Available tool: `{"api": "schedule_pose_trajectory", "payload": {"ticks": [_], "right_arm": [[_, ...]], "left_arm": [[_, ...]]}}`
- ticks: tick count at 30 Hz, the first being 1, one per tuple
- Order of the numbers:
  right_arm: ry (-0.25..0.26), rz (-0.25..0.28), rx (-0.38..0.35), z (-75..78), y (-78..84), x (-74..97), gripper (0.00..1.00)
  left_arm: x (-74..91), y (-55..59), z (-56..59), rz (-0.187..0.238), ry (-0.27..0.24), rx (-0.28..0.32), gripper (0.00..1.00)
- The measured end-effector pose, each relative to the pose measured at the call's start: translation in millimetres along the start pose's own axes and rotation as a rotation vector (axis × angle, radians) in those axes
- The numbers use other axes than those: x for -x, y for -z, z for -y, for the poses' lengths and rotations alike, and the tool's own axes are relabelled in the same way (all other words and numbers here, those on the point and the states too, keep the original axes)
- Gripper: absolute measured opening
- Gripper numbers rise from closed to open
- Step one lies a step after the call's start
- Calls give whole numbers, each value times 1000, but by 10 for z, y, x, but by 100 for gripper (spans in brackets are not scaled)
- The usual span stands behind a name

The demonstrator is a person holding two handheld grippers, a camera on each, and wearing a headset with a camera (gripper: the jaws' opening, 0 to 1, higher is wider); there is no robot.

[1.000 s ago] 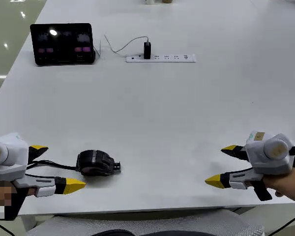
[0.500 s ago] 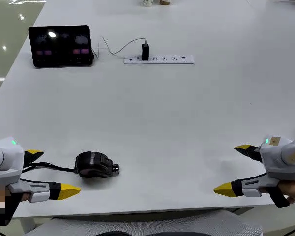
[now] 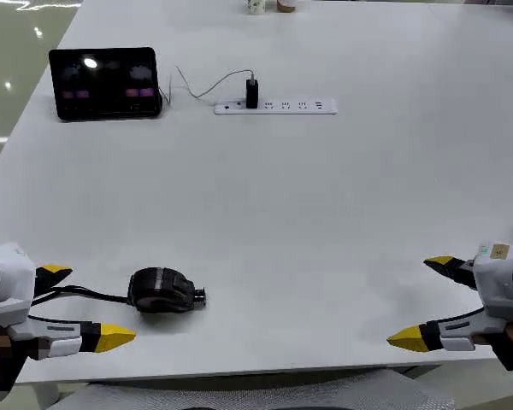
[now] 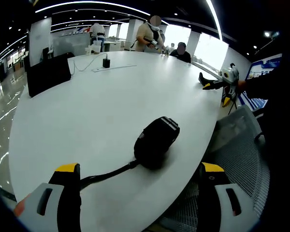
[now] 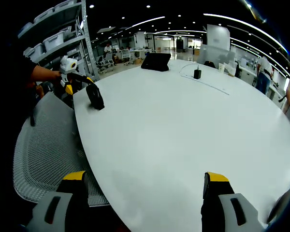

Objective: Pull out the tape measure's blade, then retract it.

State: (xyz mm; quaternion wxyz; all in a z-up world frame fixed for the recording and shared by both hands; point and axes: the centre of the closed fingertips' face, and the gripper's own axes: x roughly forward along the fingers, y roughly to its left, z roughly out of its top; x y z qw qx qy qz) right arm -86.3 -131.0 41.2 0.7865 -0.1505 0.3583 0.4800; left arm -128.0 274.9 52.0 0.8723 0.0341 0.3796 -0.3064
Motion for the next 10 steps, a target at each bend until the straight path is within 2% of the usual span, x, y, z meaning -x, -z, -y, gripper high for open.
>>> {"api": "schedule_pose_trajectory", "payload": {"ticks": [10], "right_arm": [[-12,0,4,-29,-27,-18,99]], "left_arm": [[15,-11,-21,2,-3,-8,99]]}}
